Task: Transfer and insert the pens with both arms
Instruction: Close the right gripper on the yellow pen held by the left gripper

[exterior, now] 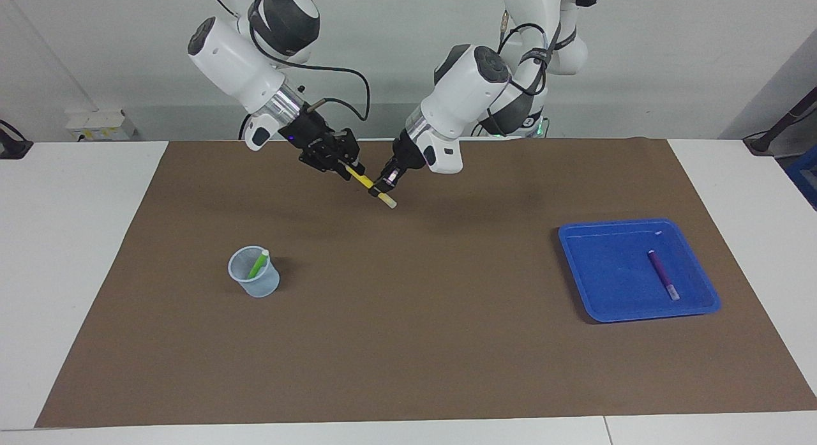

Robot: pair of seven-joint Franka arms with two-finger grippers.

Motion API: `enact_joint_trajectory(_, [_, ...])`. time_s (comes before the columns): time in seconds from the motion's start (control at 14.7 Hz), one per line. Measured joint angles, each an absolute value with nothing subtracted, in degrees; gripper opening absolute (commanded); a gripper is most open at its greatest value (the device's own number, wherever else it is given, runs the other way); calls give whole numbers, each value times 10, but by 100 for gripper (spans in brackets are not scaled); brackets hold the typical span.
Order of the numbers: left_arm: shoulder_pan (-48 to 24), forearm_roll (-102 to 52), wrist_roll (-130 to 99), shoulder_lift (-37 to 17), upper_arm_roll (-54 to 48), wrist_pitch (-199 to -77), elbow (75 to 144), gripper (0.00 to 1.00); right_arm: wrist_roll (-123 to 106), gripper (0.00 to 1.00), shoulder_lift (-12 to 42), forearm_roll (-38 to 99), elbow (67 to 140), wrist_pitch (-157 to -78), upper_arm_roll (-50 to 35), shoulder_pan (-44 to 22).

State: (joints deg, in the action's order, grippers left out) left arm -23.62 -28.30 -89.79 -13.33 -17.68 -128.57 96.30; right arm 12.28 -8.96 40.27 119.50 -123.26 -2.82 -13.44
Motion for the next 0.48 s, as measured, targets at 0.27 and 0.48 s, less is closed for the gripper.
enact_joint_trajectory(0.27, [-237,-283,-898,-135,-177,-1307,964,0,122,0,-90,407,1194,-1235,-28,-135])
enact_joint_trajectory(0.48, [-238,-283,-898,-139,-177,-1310,964,0,120,0,-91,408,1193,-1237,-28,-138])
